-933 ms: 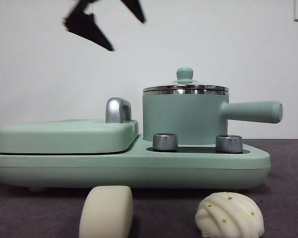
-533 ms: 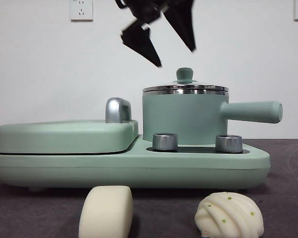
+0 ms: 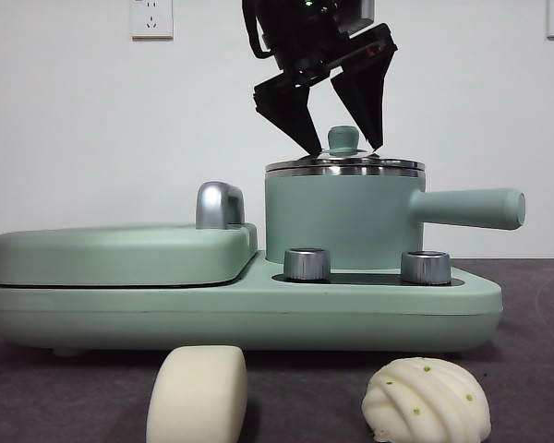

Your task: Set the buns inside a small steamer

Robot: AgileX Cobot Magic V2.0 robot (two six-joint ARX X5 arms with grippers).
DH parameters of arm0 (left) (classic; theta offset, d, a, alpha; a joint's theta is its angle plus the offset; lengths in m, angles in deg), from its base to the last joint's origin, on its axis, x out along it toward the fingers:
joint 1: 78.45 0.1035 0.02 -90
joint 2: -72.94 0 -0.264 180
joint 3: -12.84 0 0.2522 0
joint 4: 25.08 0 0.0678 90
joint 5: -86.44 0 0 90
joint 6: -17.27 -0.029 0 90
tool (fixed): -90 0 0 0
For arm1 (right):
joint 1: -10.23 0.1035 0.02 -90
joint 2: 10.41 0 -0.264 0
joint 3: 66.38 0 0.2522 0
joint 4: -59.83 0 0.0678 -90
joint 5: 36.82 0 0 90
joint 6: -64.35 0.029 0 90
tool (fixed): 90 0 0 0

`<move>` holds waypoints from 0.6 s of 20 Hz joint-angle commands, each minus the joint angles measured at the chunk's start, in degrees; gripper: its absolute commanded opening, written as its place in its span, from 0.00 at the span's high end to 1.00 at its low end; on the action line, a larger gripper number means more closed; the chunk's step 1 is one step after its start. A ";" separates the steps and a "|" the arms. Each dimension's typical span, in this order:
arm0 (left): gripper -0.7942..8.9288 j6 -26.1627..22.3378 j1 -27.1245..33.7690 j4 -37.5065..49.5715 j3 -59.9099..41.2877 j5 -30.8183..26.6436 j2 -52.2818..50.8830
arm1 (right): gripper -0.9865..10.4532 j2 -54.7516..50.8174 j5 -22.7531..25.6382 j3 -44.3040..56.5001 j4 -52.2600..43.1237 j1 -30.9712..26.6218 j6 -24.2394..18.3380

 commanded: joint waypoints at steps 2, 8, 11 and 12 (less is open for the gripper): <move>0.60 -1.64 -0.57 0.61 2.05 -0.11 1.62 | 0.50 0.22 -0.20 -0.98 0.11 -0.02 -0.63; 0.61 -1.62 -0.57 -2.08 3.89 -0.20 1.62 | 0.50 0.22 -0.20 -0.98 0.09 -0.02 -0.63; 0.64 -1.62 -0.63 -2.08 3.89 -0.22 1.62 | 0.50 0.22 -0.17 -0.98 0.09 -0.02 -0.63; 0.66 -1.62 -0.70 -1.86 3.89 -0.24 1.62 | 0.50 0.22 -0.17 -0.98 0.09 -0.02 -0.63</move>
